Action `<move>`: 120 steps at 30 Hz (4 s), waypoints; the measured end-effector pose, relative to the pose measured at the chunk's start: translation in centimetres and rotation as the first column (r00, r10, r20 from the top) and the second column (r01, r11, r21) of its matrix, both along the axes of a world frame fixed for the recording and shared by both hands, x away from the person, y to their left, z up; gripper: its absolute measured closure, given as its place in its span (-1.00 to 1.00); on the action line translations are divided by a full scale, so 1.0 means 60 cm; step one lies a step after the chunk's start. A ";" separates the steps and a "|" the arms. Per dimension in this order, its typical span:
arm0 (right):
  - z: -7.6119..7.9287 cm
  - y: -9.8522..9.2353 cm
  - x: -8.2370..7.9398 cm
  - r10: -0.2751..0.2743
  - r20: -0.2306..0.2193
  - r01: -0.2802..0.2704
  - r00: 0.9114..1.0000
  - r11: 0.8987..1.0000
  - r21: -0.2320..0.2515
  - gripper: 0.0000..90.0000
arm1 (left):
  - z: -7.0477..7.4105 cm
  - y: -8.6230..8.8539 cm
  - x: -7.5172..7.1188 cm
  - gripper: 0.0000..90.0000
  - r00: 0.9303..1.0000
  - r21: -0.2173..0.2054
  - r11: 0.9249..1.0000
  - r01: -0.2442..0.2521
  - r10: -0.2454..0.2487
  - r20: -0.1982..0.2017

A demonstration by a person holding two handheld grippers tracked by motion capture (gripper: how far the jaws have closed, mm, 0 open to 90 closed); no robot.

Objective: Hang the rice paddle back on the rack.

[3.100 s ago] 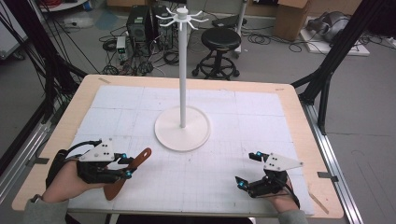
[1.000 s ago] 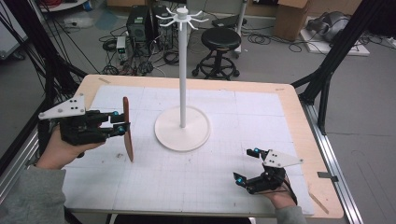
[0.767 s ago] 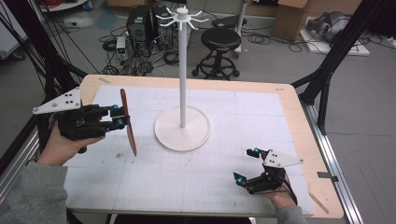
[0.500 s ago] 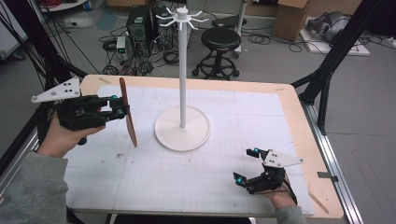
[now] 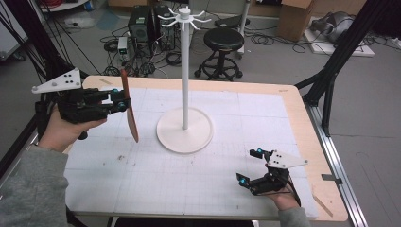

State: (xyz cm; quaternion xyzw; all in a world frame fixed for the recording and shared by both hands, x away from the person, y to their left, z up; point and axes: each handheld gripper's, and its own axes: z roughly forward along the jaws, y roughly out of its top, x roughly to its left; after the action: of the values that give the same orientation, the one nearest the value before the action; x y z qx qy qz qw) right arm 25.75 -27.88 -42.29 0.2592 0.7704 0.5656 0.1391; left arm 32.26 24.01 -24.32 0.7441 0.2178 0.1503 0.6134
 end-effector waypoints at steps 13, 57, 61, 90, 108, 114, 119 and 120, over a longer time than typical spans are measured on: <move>0.000 0.001 0.007 -0.010 0.009 0.010 1.000 1.000 0.013 -0.99 | 0.019 -0.005 0.022 0.45 1.000 -0.008 1.000 -0.016 0.016 0.002; 0.001 0.010 0.005 0.022 0.012 -0.023 1.000 0.999 0.023 -0.99 | 0.130 -0.104 0.082 0.45 0.999 0.011 0.999 -0.037 0.037 0.013; 0.002 0.008 0.005 0.020 0.010 -0.020 1.000 0.999 0.029 -0.99 | 0.135 -0.109 0.089 0.45 0.999 0.020 0.998 -0.052 0.052 0.010; 0.001 0.008 0.007 0.025 0.011 -0.025 1.000 0.999 0.034 -0.99 | 0.146 -0.140 0.107 0.45 0.997 0.034 0.996 -0.078 0.077 0.015; 0.001 0.007 0.006 0.026 0.009 -0.027 1.000 0.999 0.031 -0.99 | 0.138 -0.151 0.114 0.45 0.997 0.060 0.995 -0.076 0.076 0.003; 0.002 0.007 0.005 0.026 0.007 -0.026 1.000 0.999 0.029 -0.99 | 0.136 -0.157 0.114 0.45 0.998 0.056 0.996 -0.068 0.068 0.004; 0.002 0.007 0.004 0.023 0.007 -0.023 1.000 0.999 0.026 -0.99 | 0.135 -0.156 0.115 0.45 0.997 0.064 0.995 -0.074 0.073 0.013; 0.002 0.006 0.003 0.024 0.007 -0.025 1.000 0.999 0.026 -0.99 | 0.135 -0.156 0.115 0.44 0.997 0.064 0.995 -0.075 0.074 0.014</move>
State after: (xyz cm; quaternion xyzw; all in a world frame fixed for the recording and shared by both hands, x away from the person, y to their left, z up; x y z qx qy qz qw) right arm 25.95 -27.50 -42.20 0.2495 0.7656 0.5783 0.1315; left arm 39.16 14.64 -16.21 0.7541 0.2370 0.1843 0.5841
